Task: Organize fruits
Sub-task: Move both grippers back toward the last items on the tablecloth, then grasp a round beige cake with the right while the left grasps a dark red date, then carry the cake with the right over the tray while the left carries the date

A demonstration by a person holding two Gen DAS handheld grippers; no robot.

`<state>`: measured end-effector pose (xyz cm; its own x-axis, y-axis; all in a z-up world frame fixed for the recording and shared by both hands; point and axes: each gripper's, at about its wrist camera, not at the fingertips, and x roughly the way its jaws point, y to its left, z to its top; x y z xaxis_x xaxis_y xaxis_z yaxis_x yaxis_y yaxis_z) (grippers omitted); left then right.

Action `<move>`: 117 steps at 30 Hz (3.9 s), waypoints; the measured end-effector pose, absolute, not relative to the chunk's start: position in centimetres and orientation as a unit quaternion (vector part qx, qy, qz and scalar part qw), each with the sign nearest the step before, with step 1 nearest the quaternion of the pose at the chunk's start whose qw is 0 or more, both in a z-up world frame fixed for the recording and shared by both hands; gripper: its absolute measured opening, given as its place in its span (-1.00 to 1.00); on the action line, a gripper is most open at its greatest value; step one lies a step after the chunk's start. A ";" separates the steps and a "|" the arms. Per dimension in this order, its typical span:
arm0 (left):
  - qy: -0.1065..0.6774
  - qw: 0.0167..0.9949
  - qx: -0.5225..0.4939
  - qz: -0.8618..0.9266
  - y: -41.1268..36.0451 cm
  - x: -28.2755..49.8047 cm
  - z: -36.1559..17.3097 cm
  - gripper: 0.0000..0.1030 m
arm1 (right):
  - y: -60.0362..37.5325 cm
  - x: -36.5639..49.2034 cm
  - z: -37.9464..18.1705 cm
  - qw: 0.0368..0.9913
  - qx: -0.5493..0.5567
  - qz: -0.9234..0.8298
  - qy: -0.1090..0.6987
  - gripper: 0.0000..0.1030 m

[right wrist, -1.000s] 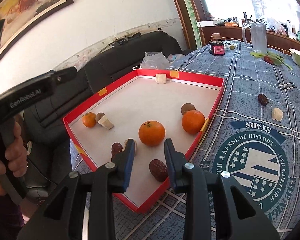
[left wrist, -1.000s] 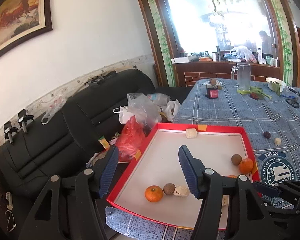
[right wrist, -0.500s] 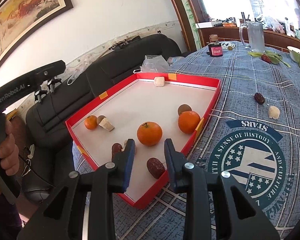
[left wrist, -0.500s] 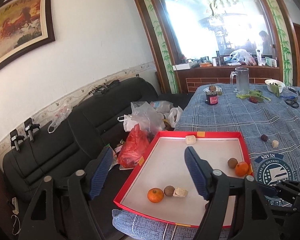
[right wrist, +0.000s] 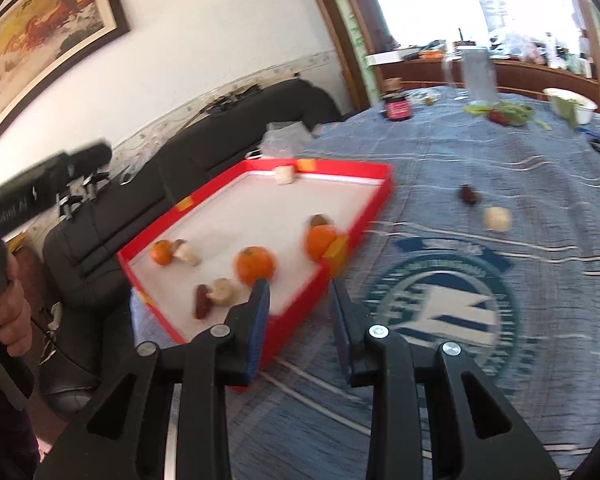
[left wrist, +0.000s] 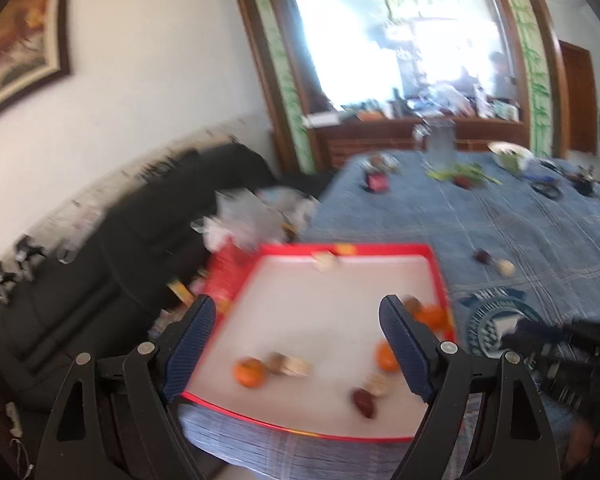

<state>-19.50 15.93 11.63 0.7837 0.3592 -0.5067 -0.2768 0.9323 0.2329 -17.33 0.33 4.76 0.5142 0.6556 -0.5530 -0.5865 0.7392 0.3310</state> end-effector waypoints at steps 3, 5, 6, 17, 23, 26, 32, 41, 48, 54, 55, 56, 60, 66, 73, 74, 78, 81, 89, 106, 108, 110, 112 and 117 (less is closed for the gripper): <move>0.309 0.937 0.069 0.146 15.2 -18.3 10.2 0.63 | -2.4 -16.2 4.8 0.879 0.057 0.324 0.346 -0.25; 0.318 0.937 0.068 0.131 14.6 -17.8 9.8 0.63 | -4.5 -14.8 4.8 0.885 0.066 0.293 0.355 -0.17; 0.319 0.937 0.068 0.128 14.4 -17.7 9.7 0.63 | -5.4 -14.2 4.8 0.887 0.067 0.281 0.360 -0.17; 0.330 0.933 0.066 0.124 14.2 -17.0 9.8 0.63 | -4.6 -4.7 4.9 0.883 0.010 0.189 0.429 -0.16; 0.337 0.931 0.072 0.122 13.5 -15.4 10.2 0.63 | -3.2 -2.6 2.3 0.870 -0.013 0.170 0.462 -0.48; 0.337 0.931 0.079 0.112 12.2 -13.9 10.4 0.63 | -3.6 -3.0 2.3 0.876 -0.012 0.179 0.448 -0.48; 0.360 0.925 0.092 0.078 8.1 -8.7 9.5 0.63 | -7.3 -2.2 2.8 0.880 0.071 0.174 0.437 -0.48; 0.403 0.906 0.120 0.046 2.7 -1.1 5.9 0.63 | -14.2 -1.8 4.9 0.901 0.174 0.079 0.390 -0.49; 0.428 0.895 0.113 0.045 1.3 1.5 3.6 0.53 | -16.6 -1.2 5.0 0.891 0.217 0.067 0.393 -0.49; 0.465 0.880 0.090 0.041 1.3 3.2 1.8 0.04 | -15.9 -0.9 5.1 0.890 0.214 0.081 0.394 -0.49; 0.470 0.878 0.082 0.039 1.4 3.3 1.5 -0.04 | -15.8 -0.9 5.1 0.890 0.213 0.084 0.393 -0.49; 0.468 0.880 0.072 0.034 1.5 3.4 1.5 -0.11 | -15.8 -0.9 5.1 0.891 0.212 0.086 0.393 -0.49; 0.464 0.882 0.074 0.016 1.0 3.4 1.4 -0.56 | -15.5 -1.0 5.2 0.890 0.212 0.090 0.394 -0.49; 0.461 0.884 0.074 0.011 0.7 3.0 1.8 -0.56 | -15.4 -0.9 5.3 0.893 0.207 0.090 0.390 -0.49; 0.411 0.909 0.067 -0.011 0.0 -1.1 5.6 -0.56 | -15.7 -1.0 5.5 0.895 0.212 0.088 0.382 -0.49; 0.398 0.915 0.066 -0.015 -0.1 -2.1 6.5 -0.56 | -15.8 -1.0 5.6 0.896 0.213 0.087 0.378 -0.49; 0.359 0.931 0.057 -0.028 0.6 -5.5 9.6 -0.56 | -16.2 -1.2 5.9 0.901 0.216 0.087 0.366 -0.49; 0.332 0.941 0.054 -0.026 2.3 -7.9 11.9 -0.56 | -16.2 -1.5 6.3 0.908 0.211 0.085 0.351 -0.49; 0.291 0.956 0.034 0.037 11.8 -13.8 15.3 -0.56 | -14.4 -2.2 6.4 0.917 0.187 0.104 0.336 -0.49; 0.348 0.932 -0.014 0.097 22.1 -16.6 8.2 -0.56 | 4.1 -10.9 8.3 0.863 0.119 0.322 0.371 -0.49; 0.351 0.932 -0.017 0.090 22.1 -16.9 7.8 -0.56 | 5.6 -11.4 8.0 0.861 0.105 0.329 0.374 -0.49; 0.353 0.931 -0.022 0.087 22.1 -17.3 7.5 -0.56 | 6.9 -11.8 7.6 0.857 0.095 0.334 0.380 -0.49; 0.355 0.931 -0.025 0.086 22.3 -17.4 7.4 -0.56 | 8.0 -11.8 7.2 0.854 0.085 0.337 0.386 -0.49; 0.364 0.926 -0.037 0.087 22.6 -17.7 6.7 -0.56 | 10.7 -11.2 6.6 0.845 0.055 0.344 0.406 -0.48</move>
<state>-17.67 22.63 6.65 0.7192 0.1344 -0.6817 -0.1887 0.9820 -0.0054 -11.25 10.70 6.63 0.4338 0.6261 -0.6479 -0.5362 0.7573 0.3728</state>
